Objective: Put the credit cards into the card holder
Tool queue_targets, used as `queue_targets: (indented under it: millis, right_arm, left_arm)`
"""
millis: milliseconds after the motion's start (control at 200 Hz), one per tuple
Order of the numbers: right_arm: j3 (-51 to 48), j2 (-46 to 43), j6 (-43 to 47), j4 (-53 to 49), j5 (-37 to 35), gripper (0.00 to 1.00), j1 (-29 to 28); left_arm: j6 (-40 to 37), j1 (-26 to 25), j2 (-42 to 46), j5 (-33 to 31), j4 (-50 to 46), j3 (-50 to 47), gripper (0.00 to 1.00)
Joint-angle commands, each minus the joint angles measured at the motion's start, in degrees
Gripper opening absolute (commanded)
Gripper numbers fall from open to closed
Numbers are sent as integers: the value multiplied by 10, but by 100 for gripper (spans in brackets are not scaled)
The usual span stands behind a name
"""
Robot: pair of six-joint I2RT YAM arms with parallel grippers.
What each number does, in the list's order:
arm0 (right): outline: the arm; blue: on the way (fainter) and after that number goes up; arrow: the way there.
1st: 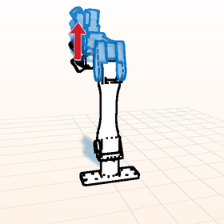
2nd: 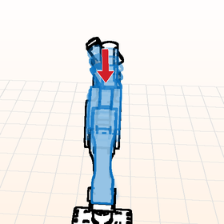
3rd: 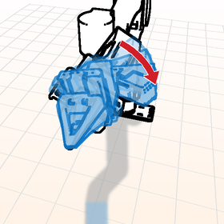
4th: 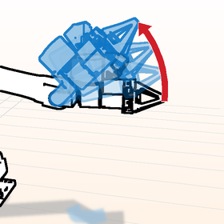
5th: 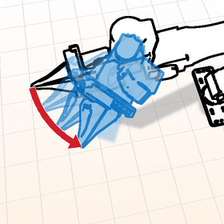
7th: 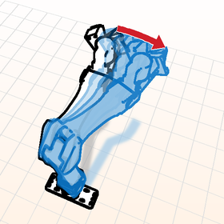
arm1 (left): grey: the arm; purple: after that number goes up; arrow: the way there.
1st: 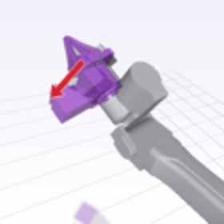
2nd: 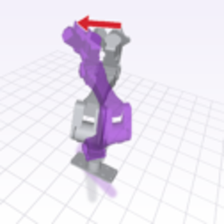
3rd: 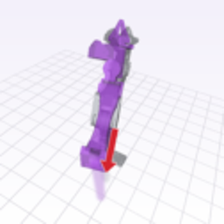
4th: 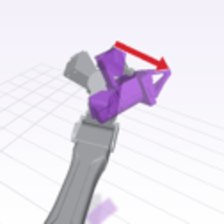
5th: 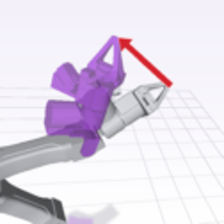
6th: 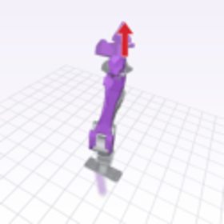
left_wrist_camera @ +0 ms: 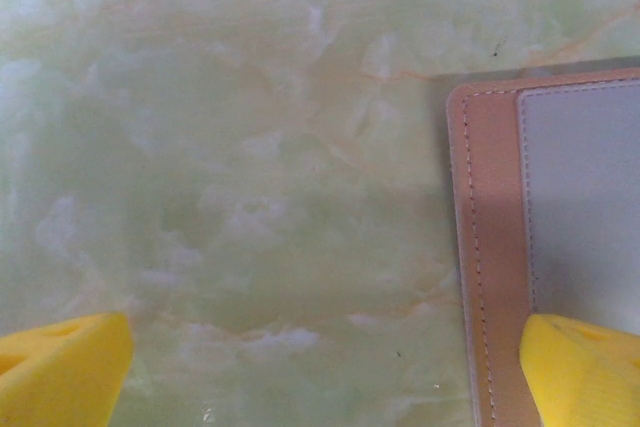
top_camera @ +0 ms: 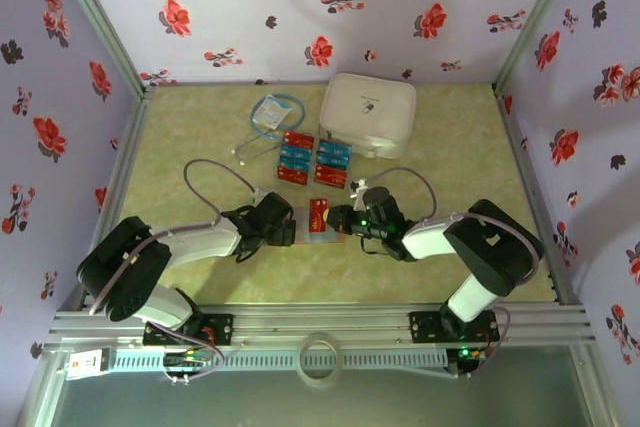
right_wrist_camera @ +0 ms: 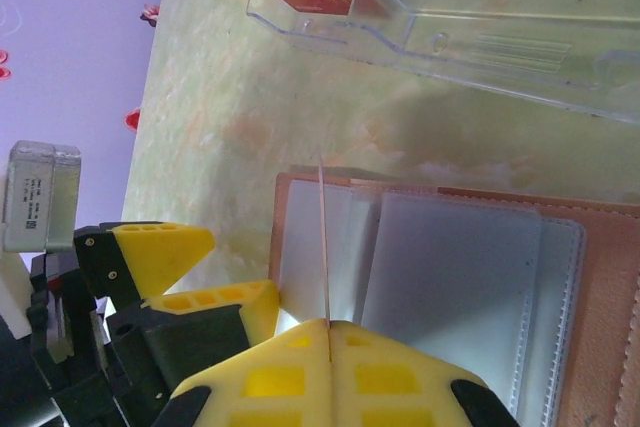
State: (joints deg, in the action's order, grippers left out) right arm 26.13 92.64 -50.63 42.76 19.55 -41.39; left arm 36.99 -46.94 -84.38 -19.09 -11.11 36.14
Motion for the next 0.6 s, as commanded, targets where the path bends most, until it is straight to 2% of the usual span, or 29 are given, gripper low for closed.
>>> queue_targets:
  millis: [0, 595]
  right_arm:
    - [-6, 13, -13, 40, -1, 0, -5]
    - [-19, 43, -24, 74, -2, 0, -9]
  left_arm:
    - [2, -6, 1, -12, -30, -16, 100]
    - [0, -6, 3, -12, -29, -17, 100]
